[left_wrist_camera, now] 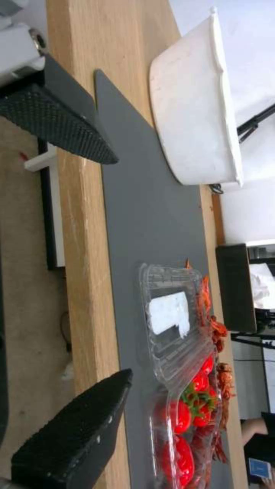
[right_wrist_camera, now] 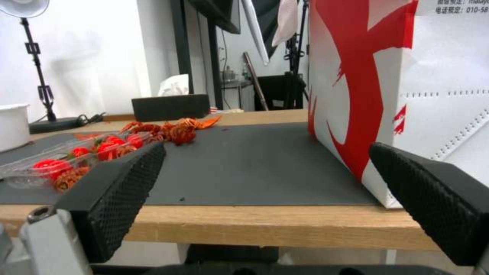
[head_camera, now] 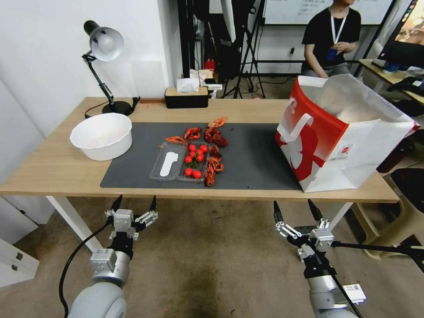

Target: Pick up the trash from the table and place it into the takeout bag.

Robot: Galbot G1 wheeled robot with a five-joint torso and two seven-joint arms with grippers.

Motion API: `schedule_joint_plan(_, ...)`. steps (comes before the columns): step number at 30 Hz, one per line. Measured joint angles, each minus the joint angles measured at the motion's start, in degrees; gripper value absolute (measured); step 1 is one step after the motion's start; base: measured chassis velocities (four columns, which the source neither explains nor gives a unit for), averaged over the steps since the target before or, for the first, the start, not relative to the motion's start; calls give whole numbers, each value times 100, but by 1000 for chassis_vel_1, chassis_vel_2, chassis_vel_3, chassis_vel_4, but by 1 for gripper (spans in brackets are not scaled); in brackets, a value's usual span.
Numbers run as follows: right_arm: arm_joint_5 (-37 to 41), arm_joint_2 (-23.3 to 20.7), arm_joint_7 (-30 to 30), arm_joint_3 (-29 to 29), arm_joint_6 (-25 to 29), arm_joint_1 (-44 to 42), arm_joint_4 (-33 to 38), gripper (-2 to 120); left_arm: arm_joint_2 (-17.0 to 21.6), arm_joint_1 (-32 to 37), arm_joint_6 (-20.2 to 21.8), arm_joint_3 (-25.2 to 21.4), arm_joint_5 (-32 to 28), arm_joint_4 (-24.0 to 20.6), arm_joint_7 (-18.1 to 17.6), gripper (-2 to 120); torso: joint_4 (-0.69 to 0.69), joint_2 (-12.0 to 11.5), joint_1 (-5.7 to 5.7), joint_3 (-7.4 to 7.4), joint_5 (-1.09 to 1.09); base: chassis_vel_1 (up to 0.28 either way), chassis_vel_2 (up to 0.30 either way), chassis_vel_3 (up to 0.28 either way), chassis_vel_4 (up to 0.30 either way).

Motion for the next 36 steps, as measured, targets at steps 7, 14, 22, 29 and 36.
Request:
schedule_joint_plan(7, 0, 0, 0, 0, 0, 0, 0, 100, 0, 0, 0, 0, 0, 0, 0, 100, 0, 0, 0, 0, 0, 0, 0, 0, 0)
schedule_joint_plan(14, 0, 0, 0, 0, 0, 0, 0, 100, 0, 0, 0, 0, 0, 0, 0, 100, 0, 0, 0, 0, 0, 0, 0, 0, 0)
schedule_joint_plan(22, 0, 0, 0, 0, 0, 0, 0, 100, 0, 0, 0, 0, 0, 0, 0, 100, 0, 0, 0, 0, 0, 0, 0, 0, 0)
schedule_joint_plan(29, 0, 0, 0, 0, 0, 0, 0, 100, 0, 0, 0, 1, 0, 0, 0, 100, 0, 0, 0, 0, 0, 0, 0, 0, 0)
schedule_joint_plan(36, 0, 0, 0, 0, 0, 0, 0, 100, 0, 0, 0, 1, 0, 0, 0, 100, 0, 0, 0, 0, 0, 0, 0, 0, 0)
